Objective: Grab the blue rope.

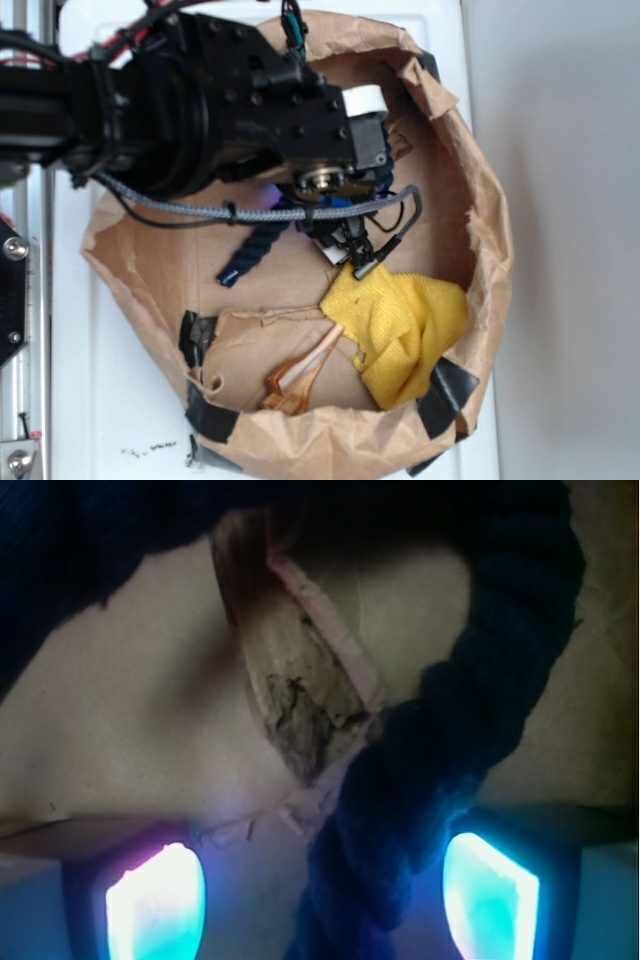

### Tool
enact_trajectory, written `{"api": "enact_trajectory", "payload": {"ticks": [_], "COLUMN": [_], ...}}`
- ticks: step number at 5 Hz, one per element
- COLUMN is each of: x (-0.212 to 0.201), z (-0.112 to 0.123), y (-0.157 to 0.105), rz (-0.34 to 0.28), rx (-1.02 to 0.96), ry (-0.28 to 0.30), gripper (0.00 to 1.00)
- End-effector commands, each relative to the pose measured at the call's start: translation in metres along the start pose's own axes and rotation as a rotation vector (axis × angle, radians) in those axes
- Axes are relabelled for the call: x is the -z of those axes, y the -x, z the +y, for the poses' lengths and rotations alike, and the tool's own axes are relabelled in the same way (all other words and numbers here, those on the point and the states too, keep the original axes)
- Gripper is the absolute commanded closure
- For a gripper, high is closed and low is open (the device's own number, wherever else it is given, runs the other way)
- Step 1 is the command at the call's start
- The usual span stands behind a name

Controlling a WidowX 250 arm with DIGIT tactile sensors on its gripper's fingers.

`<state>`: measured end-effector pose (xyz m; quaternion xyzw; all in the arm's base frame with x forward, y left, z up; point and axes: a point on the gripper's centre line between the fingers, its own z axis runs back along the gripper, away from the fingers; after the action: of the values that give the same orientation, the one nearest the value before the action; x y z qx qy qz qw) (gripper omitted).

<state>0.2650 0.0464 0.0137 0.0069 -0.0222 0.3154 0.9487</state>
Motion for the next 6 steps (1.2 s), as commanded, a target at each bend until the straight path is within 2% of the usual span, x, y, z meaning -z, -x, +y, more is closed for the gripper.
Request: {"api": "enact_trajectory", "payload": {"ticks": [1, 3, 4, 5, 6], "x": [-0.013, -0.021, -0.049, -0.092, -0.12], "z": [-0.002, 0.0, 0.004, 0.016, 0.024], "y": [-0.002, -0.004, 0.0, 0.0, -0.002], "rz": [-0.017, -0.021, -0.016, 0.033, 0.07], "rx": [0.002, -0.01, -0.006, 0.002, 0.004], "ry": [0.035, 0.05, 0.098, 0.185, 0.239], "gripper": [1.0, 1.0, 1.0, 1.0, 1.0]}}
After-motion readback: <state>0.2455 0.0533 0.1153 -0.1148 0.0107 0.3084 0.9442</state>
